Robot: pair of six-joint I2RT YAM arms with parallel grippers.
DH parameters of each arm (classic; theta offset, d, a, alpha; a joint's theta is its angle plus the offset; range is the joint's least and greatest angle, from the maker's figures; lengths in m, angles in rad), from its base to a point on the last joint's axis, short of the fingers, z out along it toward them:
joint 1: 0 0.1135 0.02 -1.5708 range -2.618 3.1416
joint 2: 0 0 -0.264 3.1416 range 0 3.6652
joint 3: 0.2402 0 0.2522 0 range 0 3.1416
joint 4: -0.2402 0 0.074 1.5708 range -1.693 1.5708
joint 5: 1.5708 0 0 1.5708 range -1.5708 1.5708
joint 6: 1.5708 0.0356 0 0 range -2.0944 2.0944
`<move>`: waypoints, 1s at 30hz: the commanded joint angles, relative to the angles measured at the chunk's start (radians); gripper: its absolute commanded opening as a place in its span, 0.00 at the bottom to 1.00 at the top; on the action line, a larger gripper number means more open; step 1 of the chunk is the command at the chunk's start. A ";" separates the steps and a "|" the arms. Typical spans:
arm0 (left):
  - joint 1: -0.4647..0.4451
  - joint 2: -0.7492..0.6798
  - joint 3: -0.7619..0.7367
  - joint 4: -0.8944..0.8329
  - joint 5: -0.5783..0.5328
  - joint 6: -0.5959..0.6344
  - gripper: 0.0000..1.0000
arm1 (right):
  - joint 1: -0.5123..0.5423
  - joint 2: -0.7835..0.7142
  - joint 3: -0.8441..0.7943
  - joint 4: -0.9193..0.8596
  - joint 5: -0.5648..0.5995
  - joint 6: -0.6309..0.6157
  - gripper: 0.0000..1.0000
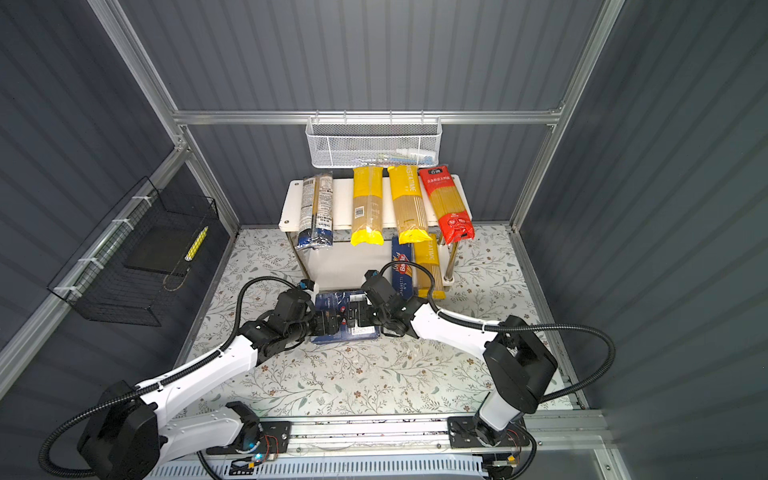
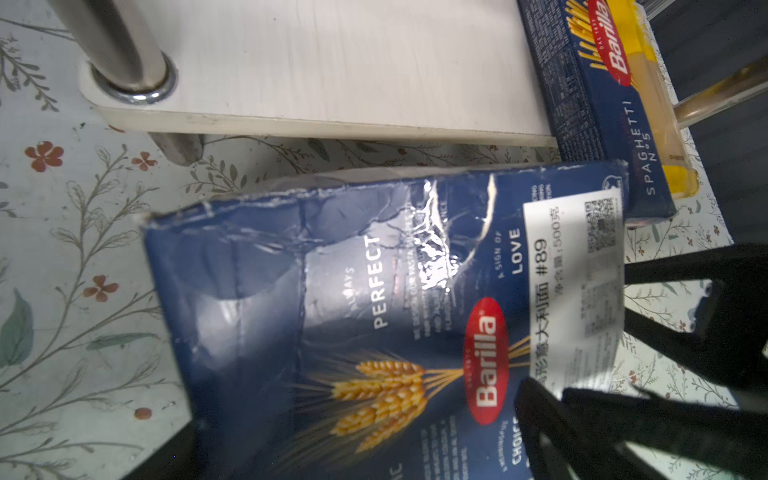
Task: Place and organize the pasta boxes and bags onto the shelf
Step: 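Lift the dark blue box with both grippers and carry it toward the shelf, then lower the dark blue box with both grippers onto the shelf's lower tier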
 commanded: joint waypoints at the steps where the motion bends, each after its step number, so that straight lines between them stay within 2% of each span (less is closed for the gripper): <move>1: -0.037 0.001 0.097 0.202 0.159 0.041 0.99 | 0.038 -0.029 0.091 0.201 -0.146 -0.025 0.99; 30: -0.037 0.113 0.245 0.225 0.034 0.196 0.99 | -0.003 0.011 0.167 0.252 -0.099 -0.069 0.99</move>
